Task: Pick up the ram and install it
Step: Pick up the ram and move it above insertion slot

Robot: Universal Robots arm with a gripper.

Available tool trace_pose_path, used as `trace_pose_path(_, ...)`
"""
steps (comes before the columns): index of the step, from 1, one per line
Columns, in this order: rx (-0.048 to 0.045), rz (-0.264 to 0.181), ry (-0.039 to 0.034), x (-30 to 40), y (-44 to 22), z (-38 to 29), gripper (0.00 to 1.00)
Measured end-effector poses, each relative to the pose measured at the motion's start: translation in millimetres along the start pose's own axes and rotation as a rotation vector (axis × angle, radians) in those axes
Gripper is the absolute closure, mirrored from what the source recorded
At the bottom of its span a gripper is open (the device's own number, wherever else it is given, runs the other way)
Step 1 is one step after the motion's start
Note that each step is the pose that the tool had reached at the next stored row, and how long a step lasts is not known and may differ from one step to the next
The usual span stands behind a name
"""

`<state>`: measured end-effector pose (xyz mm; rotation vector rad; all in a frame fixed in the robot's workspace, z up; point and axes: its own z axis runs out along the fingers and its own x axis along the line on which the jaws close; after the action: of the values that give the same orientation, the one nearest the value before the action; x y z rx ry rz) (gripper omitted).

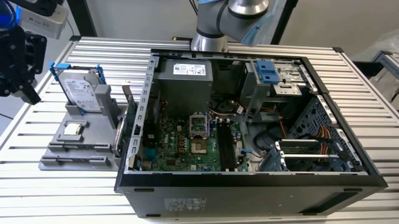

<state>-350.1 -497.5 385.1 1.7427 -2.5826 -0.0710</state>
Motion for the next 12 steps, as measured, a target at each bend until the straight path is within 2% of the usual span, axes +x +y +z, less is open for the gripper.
trace_pose_path(3, -0.0023, -0.042, -0.0029, 0.0, 0.1, 0.4, 1.0)
trace_pose_path(12, -0.0034, -0.185, 0.0043, -1.0, 0.3, 0.8, 1.0)
